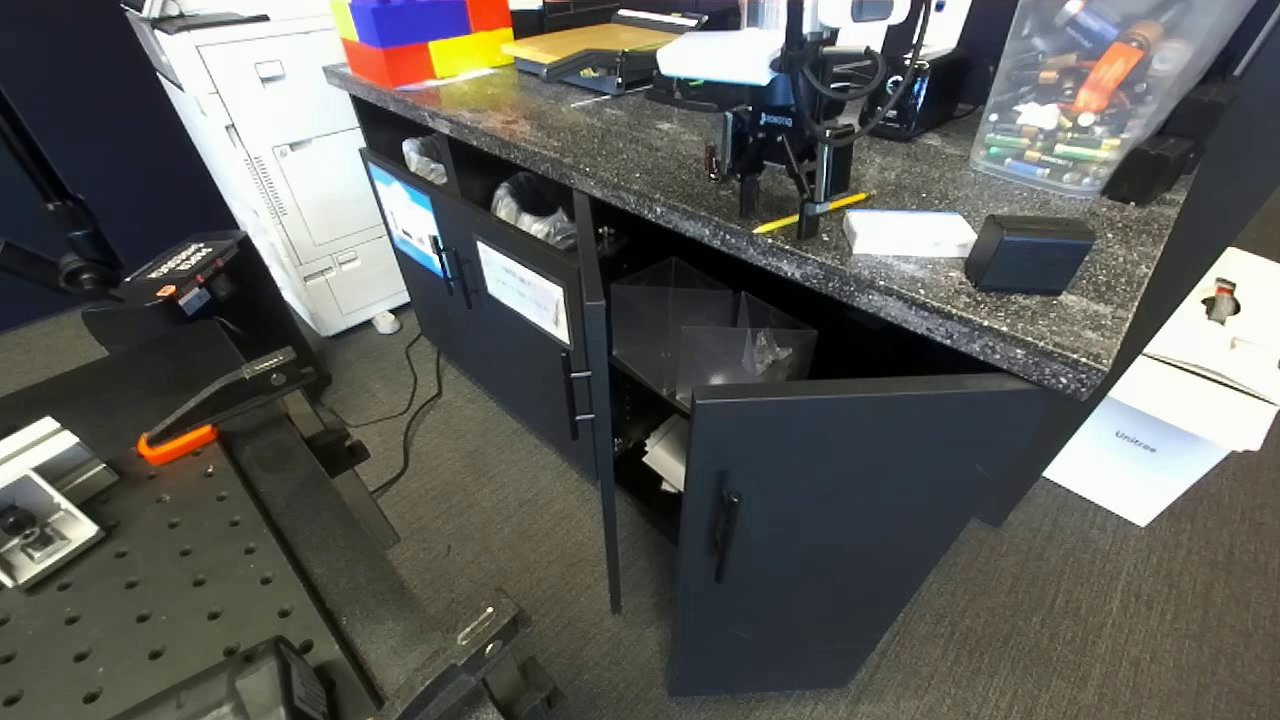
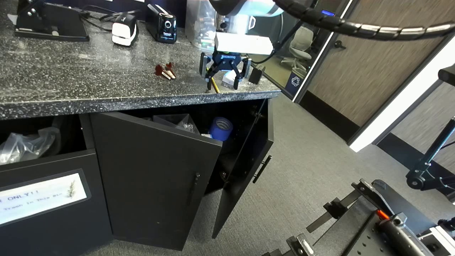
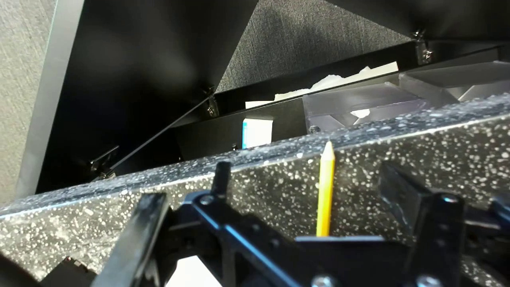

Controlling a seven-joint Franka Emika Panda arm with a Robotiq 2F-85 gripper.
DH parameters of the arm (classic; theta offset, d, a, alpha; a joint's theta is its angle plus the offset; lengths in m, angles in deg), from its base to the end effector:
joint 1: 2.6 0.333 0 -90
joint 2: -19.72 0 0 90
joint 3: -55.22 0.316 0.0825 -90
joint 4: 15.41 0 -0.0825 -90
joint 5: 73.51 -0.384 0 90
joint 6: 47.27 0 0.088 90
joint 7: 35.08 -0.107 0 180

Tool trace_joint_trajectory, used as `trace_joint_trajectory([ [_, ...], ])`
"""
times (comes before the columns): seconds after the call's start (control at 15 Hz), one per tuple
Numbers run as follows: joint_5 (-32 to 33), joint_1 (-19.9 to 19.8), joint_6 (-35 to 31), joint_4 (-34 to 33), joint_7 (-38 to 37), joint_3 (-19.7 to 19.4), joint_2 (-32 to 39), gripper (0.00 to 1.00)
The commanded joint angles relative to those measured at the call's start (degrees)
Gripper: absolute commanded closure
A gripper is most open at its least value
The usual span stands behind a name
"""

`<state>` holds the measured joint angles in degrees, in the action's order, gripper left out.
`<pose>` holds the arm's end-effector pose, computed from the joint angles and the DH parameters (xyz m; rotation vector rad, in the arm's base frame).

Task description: Move the pencil to the left

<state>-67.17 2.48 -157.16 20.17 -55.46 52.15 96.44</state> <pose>0.7958 0.0433 0.1466 2.9591 -0.3576 -0.0126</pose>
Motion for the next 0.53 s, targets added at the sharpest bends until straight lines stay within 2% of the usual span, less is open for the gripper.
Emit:
trace_joint_trajectory([
  [0.0, -0.4, -0.8, 1.1, -4.9, -1.6, -0.3, 3.6, 0.36],
  [0.2, -0.1, -0.8, 0.8, -6.5, -2.0, -0.3, 5.1, 0.62],
  [0.47, 0.1, -0.1, 1.1, -7.3, -2.1, -0.4, 5.3, 0.92],
])
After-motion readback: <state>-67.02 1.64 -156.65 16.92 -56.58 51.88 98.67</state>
